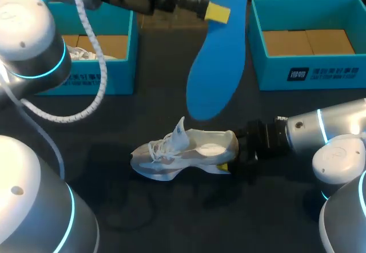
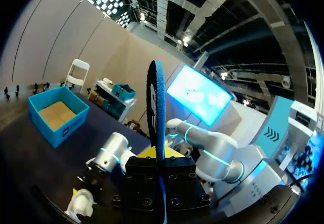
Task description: Take the shoe out of the shoebox, open the shoe tongue, remove and reinsert the insole, then place the shoe into the shoebox
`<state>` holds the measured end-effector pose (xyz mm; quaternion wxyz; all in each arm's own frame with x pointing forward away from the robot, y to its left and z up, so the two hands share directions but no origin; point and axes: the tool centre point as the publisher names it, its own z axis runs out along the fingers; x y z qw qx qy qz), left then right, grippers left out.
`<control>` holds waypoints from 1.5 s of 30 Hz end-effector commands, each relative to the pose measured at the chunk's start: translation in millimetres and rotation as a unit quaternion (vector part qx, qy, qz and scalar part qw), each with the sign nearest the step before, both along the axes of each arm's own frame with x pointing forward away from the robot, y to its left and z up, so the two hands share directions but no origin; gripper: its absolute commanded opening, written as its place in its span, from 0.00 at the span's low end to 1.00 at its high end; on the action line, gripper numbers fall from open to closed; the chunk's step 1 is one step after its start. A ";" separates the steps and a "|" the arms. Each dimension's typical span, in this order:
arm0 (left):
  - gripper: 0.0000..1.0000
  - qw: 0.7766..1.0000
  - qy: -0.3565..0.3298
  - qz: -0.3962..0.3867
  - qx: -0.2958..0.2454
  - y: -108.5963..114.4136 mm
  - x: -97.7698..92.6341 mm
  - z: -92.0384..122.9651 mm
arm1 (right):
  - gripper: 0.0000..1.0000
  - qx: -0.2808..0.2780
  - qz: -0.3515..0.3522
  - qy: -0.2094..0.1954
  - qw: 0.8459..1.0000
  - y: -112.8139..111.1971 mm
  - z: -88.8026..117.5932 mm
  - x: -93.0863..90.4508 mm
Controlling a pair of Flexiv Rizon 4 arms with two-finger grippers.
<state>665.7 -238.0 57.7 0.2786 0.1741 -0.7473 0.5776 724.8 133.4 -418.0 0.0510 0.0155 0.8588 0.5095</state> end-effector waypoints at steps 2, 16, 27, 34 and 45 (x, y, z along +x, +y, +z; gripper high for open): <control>0.00 0.997 0.071 0.019 -0.023 15.2 -8.0 16.0 | 0.00 -0.003 -0.001 0.000 1.000 1.3 1.2 -0.4; 0.00 0.997 0.071 0.019 -0.023 15.2 -8.0 16.0 | 0.00 -0.003 -0.001 0.000 1.000 1.3 1.2 -0.4; 0.00 0.988 0.097 0.014 -0.118 39.2 -6.1 8.5 | 0.00 -0.003 -0.001 0.000 1.000 1.3 1.2 -0.4; 0.00 0.984 0.100 0.003 -0.148 40.3 -20.2 17.3 | 0.00 -0.003 -0.001 0.000 1.000 1.3 1.2 -0.4; 0.00 0.991 0.080 0.006 -0.111 29.5 -55.6 29.1 | 0.00 -0.003 -0.001 0.000 1.000 1.3 1.2 -0.4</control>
